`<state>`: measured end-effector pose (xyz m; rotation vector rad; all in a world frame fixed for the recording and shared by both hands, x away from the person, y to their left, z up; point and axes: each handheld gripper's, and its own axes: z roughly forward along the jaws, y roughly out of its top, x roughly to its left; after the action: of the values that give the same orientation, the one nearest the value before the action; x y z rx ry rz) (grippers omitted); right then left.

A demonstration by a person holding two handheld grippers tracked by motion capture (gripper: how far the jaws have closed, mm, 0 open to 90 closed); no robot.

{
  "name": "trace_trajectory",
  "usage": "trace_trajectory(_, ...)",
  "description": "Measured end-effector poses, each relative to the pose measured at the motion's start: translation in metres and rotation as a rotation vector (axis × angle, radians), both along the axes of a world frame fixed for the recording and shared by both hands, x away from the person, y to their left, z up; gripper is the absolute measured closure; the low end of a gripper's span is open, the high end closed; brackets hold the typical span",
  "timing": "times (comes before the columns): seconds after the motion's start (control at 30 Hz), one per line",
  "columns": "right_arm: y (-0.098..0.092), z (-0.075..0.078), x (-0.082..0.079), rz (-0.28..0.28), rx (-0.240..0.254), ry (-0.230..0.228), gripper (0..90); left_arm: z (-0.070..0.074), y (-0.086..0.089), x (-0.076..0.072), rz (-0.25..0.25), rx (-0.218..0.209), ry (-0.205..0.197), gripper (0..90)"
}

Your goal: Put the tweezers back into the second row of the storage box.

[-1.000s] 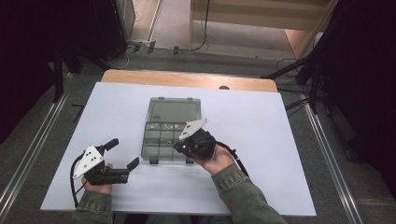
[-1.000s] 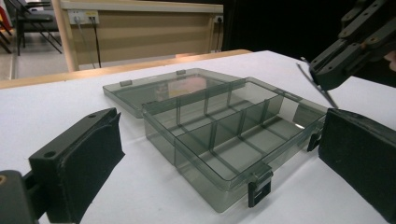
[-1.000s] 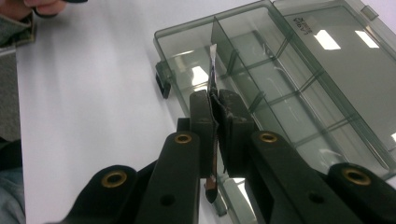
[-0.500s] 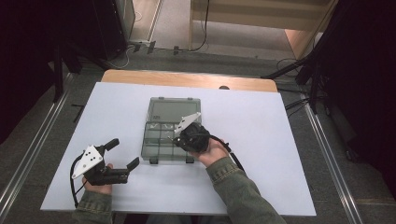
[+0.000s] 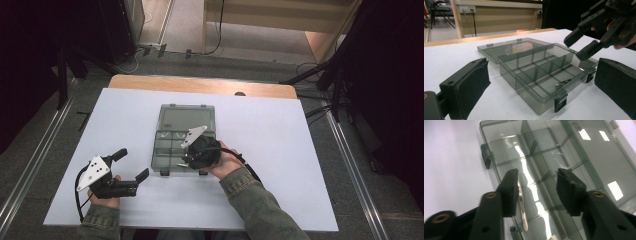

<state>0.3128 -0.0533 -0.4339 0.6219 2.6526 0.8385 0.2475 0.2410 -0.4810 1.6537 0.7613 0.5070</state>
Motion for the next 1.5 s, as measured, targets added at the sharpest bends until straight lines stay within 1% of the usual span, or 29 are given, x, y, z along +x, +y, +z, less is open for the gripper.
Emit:
trace_trajectory(0.03, -0.004, 0.004, -0.001, -0.018, 0.027, 0.005, 41.4, 0.0, 0.0, 0.0, 0.0, 0.0, 0.0, 0.0)
trace_trajectory(0.07, -0.004, 0.004, -0.001, -0.018, 0.027, 0.005, 41.4, 0.0, 0.0, 0.0, 0.0, 0.001, 0.0, 0.0)
trace_trajectory(0.1, -0.007, 0.006, -0.002, -0.03, 0.048, 0.007, 35.1, 0.0, 0.0, 0.0, 0.001, 0.002, 0.001, 0.0)
trace_trajectory(0.13, -0.009, 0.006, -0.003, -0.032, 0.057, 0.008, 32.9, 0.0, 0.0, 0.0, 0.001, 0.002, 0.001, 0.0)
trace_trajectory(0.17, -0.01, 0.007, -0.003, -0.041, 0.06, 0.014, 31.4, 0.0, 0.0, 0.0, 0.001, 0.001, 0.0, 0.0)
trace_trajectory(0.3, -0.015, 0.006, -0.005, -0.056, 0.067, 0.004, 27.5, 0.0, 0.0, 0.0, 0.0, 0.001, 0.001, 0.0)
trace_trajectory(0.33, -0.018, 0.004, -0.005, -0.073, 0.08, 0.013, 24.6, 0.0, -0.001, 0.0, 0.0, 0.001, 0.0, 0.0)
trace_trajectory(0.4, -0.02, 0.004, -0.005, -0.078, 0.084, 0.017, 23.8, 0.0, -0.001, 0.0, 0.0, 0.001, 0.0, 0.0)
trace_trajectory(0.43, -0.023, 0.003, -0.004, -0.097, 0.1, 0.026, 21.7, 0.0, -0.001, 0.0, 0.0, 0.002, 0.001, 0.0)
trace_trajectory(0.57, -0.031, 0.003, -0.006, -0.129, 0.132, 0.036, 15.7, 0.0, -0.001, 0.0, 0.0, 0.003, 0.001, 0.0)
trace_trajectory(0.67, -0.038, 0.004, -0.008, -0.139, 0.154, 0.042, 12.8, 0.0, -0.001, 0.0, 0.0, 0.003, 0.001, 0.0)
trace_trajectory(0.7, -0.041, 0.004, -0.009, -0.144, 0.162, 0.045, 9.0, 0.0, -0.001, 0.0, 0.0, 0.003, 0.001, 0.0)
trace_trajectory(0.73, -0.041, 0.004, -0.009, -0.144, 0.162, 0.045, 9.0, 0.0, -0.001, 0.0, 0.001, 0.002, 0.003, 0.0)
trace_trajectory(0.77, -0.043, 0.004, -0.009, -0.149, 0.169, 0.045, 3.2, 0.0, 0.0, 0.0, 0.0, 0.003, 0.002, 0.0)
trace_trajectory(0.8, -0.046, 0.004, -0.01, -0.158, 0.173, 0.042, 0.0, 0.0, 0.0, 0.0, 0.0, 0.004, 0.004, 0.0)
trace_trajectory(0.83, -0.048, 0.004, -0.012, -0.163, 0.179, 0.033, 0.0, 0.0, -0.001, 0.0, 0.001, 0.003, 0.004, 0.0)
trace_trajectory(0.87, -0.053, 0.005, -0.014, -0.175, 0.198, 0.02, 0.0, 0.0, 0.0, 0.0, 0.0, 0.002, 0.005, 0.0)
trace_trajectory(0.93, -0.056, 0.005, -0.016, -0.187, 0.202, 0.012, 0.0, 0.0, 0.0, 0.0, 0.0, 0.003, 0.004, 0.0)
trace_trajectory(1.0, -0.065, 0.005, -0.02, -0.204, 0.233, -0.005, 0.0, -0.001, 0.0, 0.0, 0.0, 0.001, 0.004, 0.0)
trace_trajectory(1.03, -0.065, 0.005, -0.02, -0.204, 0.233, -0.005, 0.0, -0.001, 0.0, 0.0, 0.001, 0.0, 0.004, 0.0)
trace_trajectory(1.07, -0.072, 0.004, -0.024, -0.214, 0.256, -0.007, 0.0, -0.001, -0.001, 0.0, 0.001, -0.001, 0.005, 0.0)
trace_trajectory(1.17, -0.078, 0.003, -0.026, -0.233, 0.257, -0.011, 0.0, -0.001, -0.001, 0.001, 0.001, -0.001, 0.005, 0.0)
trace_trajectory(1.2, -0.086, 0.002, -0.029, -0.251, 0.277, -0.021, 0.0, -0.001, -0.001, 0.001, 0.0, 0.0, 0.004, 0.0)
trace_trajectory(1.23, -0.086, 0.002, -0.029, -0.251, 0.277, -0.021, 0.0, -0.001, -0.001, 0.001, 0.0, 0.0, 0.004, 0.0)
trace_trajectory(1.27, -0.094, 0.0, -0.031, -0.265, 0.298, -0.022, 0.0, -0.001, -0.001, 0.001, 0.0, 0.001, 0.004, 0.0)
trace_trajectory(1.33, -0.097, 0.0, -0.032, -0.273, 0.301, -0.019, 0.0, -0.001, -0.001, 0.001, 0.0, 0.001, 0.004, 0.0)
trace_trajectory(1.4, -0.108, -0.001, -0.035, -0.302, 0.33, -0.031, 0.0, -0.001, -0.001, 0.002, -0.001, -0.002, 0.006, 0.0)
trace_trajectory(1.43, -0.108, -0.001, -0.035, -0.302, 0.33, -0.031, 0.0, -0.001, -0.001, 0.002, -0.001, -0.002, 0.006, 0.0)
trace_trajectory(1.5, -0.115, -0.002, -0.037, -0.322, 0.336, -0.027, 0.0, -0.001, -0.001, 0.002, 0.001, -0.012, 0.01, 0.0)
